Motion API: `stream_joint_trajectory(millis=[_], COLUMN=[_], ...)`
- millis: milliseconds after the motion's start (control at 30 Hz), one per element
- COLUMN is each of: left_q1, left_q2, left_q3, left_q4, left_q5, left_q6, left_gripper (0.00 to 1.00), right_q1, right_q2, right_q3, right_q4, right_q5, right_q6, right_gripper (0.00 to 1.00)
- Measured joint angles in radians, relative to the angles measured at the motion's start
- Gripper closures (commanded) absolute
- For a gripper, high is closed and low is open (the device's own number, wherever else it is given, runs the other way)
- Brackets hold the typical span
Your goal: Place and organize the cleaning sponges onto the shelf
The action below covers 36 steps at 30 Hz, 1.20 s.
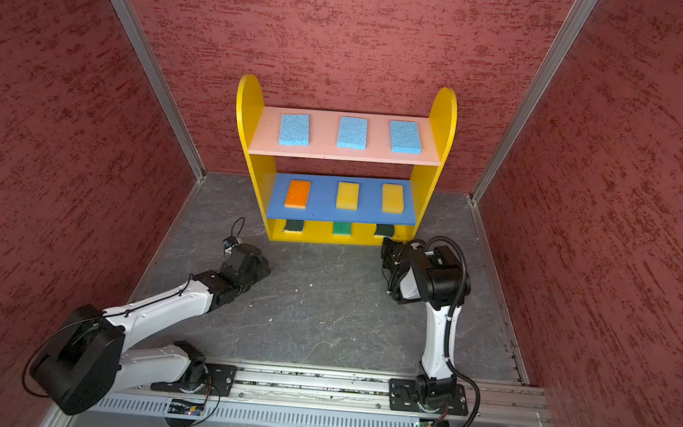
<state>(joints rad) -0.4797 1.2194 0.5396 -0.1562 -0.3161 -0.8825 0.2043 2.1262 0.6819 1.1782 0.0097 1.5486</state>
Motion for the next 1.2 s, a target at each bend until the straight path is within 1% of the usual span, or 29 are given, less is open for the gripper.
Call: stream_joint_trajectory(millis=[600, 1200], left_q1=[0.0, 0.0], left_q2=[0.0, 0.005], left_q3=[0.006, 0.027], left_q4=[-0.012, -0.032], left_q5=[-0.006, -0.007], left_q6=[0.0, 0.0], left_gripper=[0.43, 0.44], right_q1=[-0.032, -0.047], right_q2=[-0.027, -0.026], right_q3=[-0.006, -0.006], right_q4=[-0.056, -0.055], right_q5=[-0.006, -0.011], right_q6=[-0.017, -0.02], right_gripper=[1.0, 1.0])
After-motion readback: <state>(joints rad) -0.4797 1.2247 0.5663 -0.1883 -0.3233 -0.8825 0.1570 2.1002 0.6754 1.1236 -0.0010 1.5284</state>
